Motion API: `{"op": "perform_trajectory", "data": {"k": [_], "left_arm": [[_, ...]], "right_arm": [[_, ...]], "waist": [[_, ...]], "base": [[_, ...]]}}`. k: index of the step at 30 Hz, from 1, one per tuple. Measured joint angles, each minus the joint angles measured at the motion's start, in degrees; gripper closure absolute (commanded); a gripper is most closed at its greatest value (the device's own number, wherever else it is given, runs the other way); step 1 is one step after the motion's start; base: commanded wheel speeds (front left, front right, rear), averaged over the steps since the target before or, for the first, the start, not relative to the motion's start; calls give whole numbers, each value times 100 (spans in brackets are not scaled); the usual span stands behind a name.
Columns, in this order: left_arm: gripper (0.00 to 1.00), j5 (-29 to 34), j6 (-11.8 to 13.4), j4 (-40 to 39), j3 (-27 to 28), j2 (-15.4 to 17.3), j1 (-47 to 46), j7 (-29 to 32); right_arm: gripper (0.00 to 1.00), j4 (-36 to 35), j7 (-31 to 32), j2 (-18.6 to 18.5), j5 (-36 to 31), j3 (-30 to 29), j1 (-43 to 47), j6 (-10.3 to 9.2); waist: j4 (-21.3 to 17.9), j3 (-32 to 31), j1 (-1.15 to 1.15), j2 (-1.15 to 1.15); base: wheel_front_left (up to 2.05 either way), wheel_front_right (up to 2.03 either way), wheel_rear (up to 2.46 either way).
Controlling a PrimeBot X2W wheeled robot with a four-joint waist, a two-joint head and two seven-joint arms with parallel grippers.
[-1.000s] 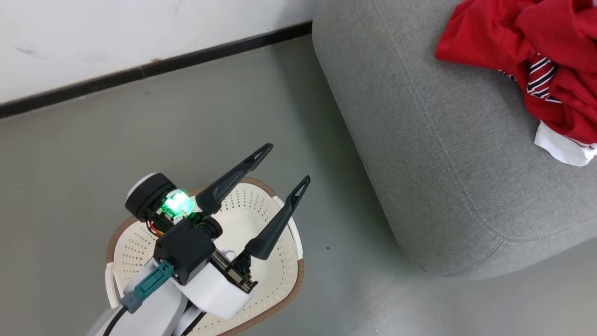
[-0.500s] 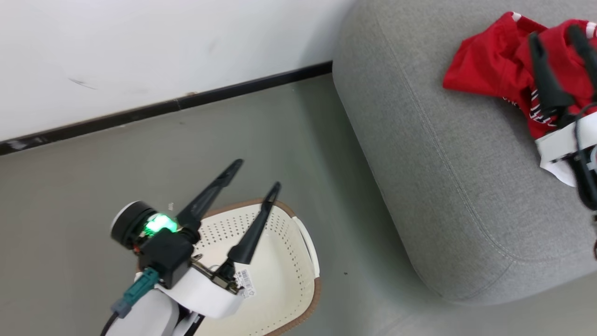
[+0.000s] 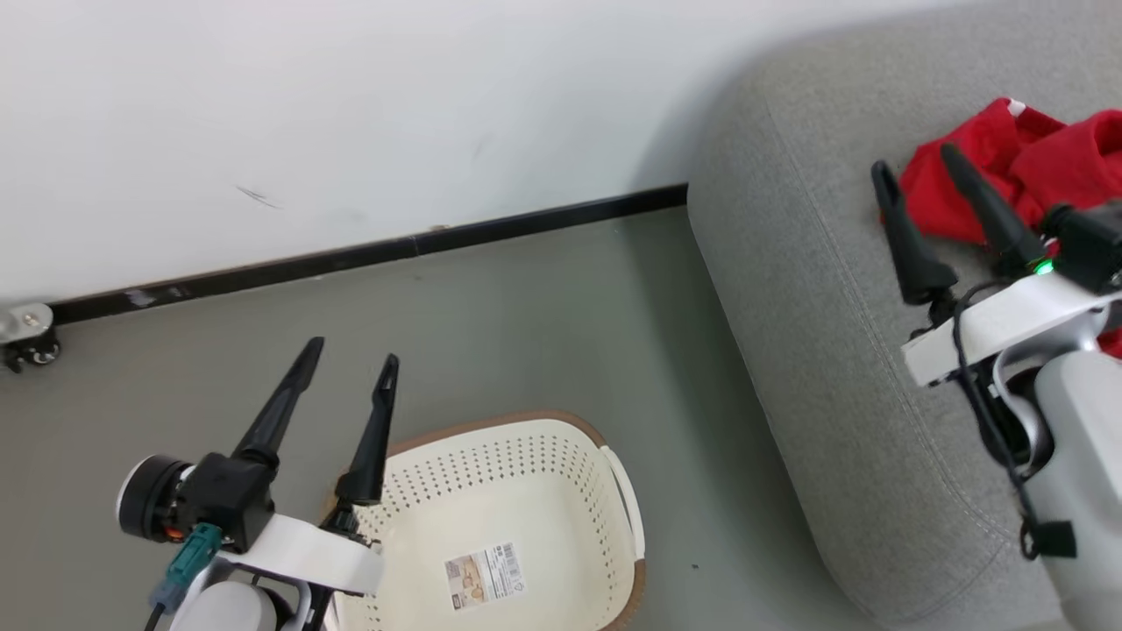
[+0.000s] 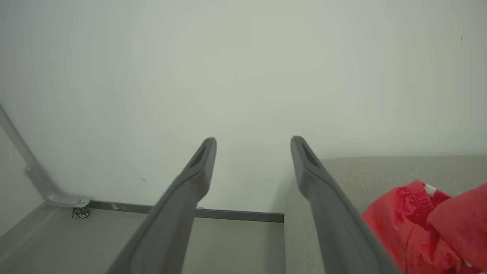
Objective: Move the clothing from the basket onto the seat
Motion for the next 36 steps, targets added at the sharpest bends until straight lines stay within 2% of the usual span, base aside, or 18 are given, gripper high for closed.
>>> {"op": "perform_trajectory", "data": {"k": [17, 23, 36], "left_arm": [[0, 69, 581, 777, 662, -181, 617, 0], [0, 99, 713, 927, 845, -241, 833, 0], [0, 226, 780, 1217, 896, -162, 1053, 0]], "right_arm": [[0, -164, 0, 931, -817, -717, 1447, 0], [0, -299, 0, 1283, -1050, -834, 2028, 0], [0, -499, 0, 1365, -1439, -1050, 2930, 0]], "waist": [[466, -829, 0, 0], [551, -1075, 0, 0], [645, -1443, 0, 0]], "base": [[0, 0, 0], [0, 0, 0], [0, 0, 0]]}}
